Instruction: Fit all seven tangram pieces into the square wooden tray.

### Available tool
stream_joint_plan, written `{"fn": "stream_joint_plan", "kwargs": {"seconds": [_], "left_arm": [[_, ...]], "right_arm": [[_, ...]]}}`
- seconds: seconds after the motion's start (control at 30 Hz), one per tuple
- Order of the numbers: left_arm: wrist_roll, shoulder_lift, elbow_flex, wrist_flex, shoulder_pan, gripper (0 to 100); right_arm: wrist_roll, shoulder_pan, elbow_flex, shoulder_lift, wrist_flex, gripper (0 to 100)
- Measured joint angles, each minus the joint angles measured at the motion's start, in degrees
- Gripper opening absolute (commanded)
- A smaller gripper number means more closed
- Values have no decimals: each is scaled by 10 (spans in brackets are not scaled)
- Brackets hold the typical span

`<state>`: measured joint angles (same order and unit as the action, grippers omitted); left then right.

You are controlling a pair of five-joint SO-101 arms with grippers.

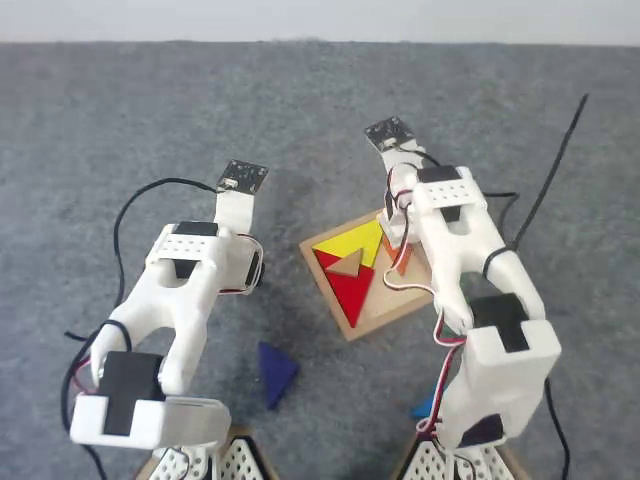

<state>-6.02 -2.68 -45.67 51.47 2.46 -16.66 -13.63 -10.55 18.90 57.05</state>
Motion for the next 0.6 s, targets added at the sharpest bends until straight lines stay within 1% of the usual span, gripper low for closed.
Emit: {"fn": "stream_joint_plan", "kwargs": {"seconds": [0.2, 0.27, 0.37, 0.47, 0.6], "left_arm": [[0, 0, 0, 0, 0, 136], [0, 0, 0, 0, 0, 136], [0, 0, 0, 0, 0, 136], [0, 0, 0, 0, 0, 136], [0, 0, 0, 0, 0, 136]], "right_arm": [[-1, 0, 12, -9, 0, 44], [-1, -11, 11, -29, 3, 44], [-1, -57, 1, -62, 3, 44], [-1, -105, -4, -64, 3, 44], [-2, -129, -4, -62, 3, 44]]}}
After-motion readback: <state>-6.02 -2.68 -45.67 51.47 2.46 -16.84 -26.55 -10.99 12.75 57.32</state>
